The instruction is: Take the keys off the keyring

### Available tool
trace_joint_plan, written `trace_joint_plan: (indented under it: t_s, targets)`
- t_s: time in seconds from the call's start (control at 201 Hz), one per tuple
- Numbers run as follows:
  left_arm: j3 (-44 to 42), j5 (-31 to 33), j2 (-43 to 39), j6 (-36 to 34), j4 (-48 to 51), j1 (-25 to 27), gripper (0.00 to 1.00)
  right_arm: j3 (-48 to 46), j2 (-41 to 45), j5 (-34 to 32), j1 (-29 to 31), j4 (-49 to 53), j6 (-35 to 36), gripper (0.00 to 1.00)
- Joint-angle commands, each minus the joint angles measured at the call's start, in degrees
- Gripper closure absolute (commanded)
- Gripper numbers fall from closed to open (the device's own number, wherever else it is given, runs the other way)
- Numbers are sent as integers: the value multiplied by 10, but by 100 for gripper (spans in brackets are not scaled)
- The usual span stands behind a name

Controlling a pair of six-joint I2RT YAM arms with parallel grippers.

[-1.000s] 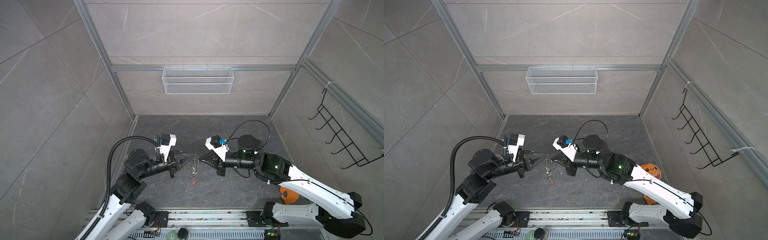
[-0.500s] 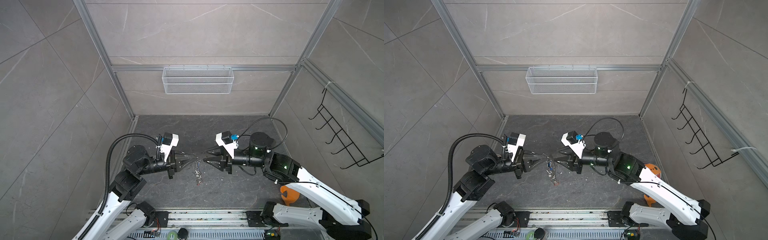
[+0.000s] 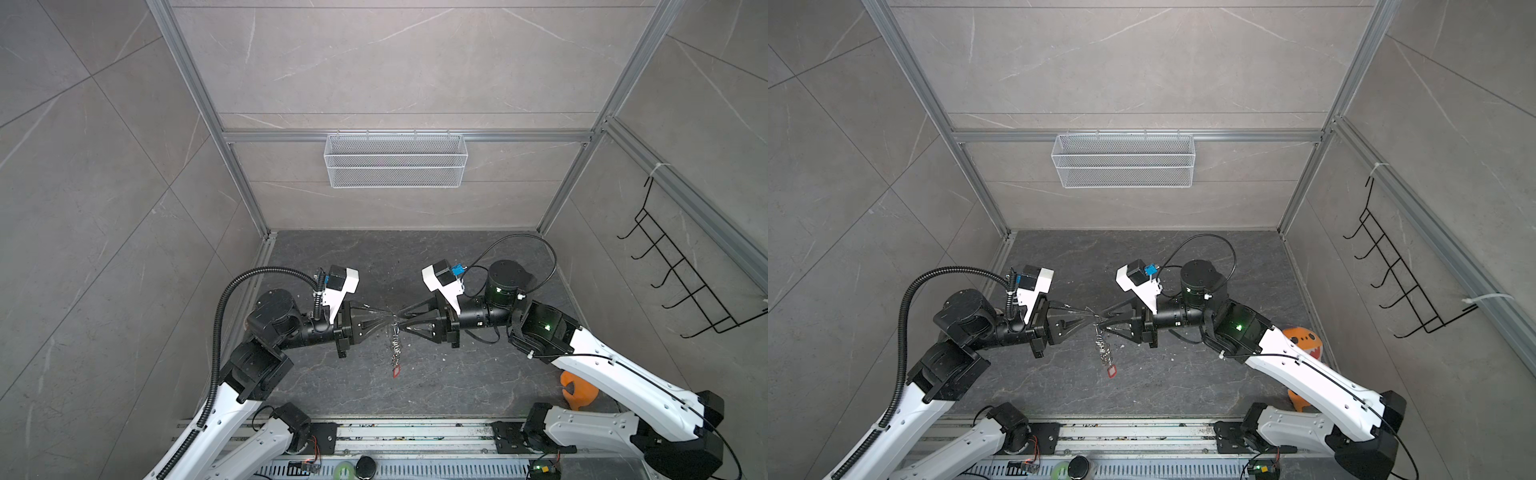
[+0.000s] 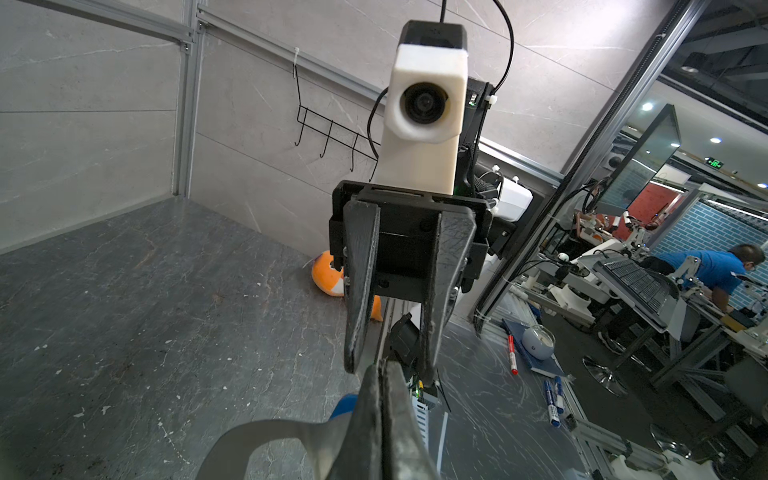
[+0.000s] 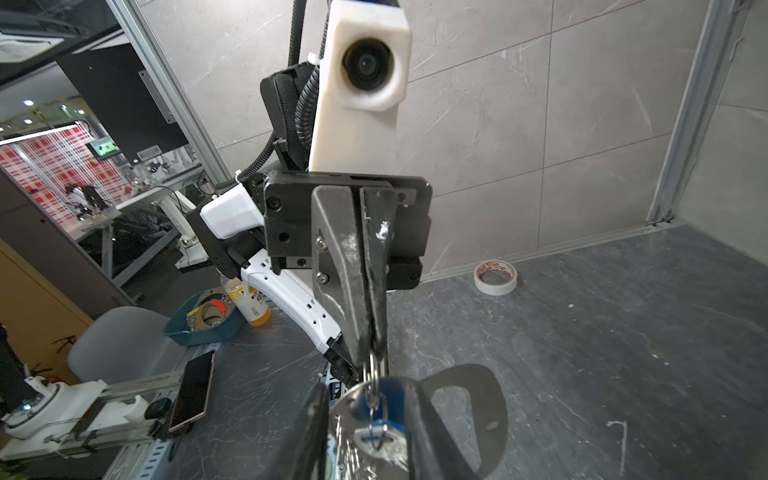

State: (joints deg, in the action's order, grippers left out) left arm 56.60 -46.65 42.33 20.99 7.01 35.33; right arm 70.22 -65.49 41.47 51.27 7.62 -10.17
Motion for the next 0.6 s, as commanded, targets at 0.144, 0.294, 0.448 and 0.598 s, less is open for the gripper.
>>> trace_joint_plan:
  t_s: [0.144, 0.294, 0.448, 0.598]
  targets:
    - [13, 3, -8, -6, -35, 0, 100, -14, -14, 32, -4, -42, -33, 72]
    - [12, 6, -9, -7, -34, 0, 100, -15, -18, 30, -3, -38, -35, 80]
    - [11, 12, -12, -7, -33, -1, 100, -13, -19, 21, -4, -24, -31, 83]
    - [12, 13, -13, -5, -33, 0, 100, -17, -18, 18, -4, -21, -31, 90]
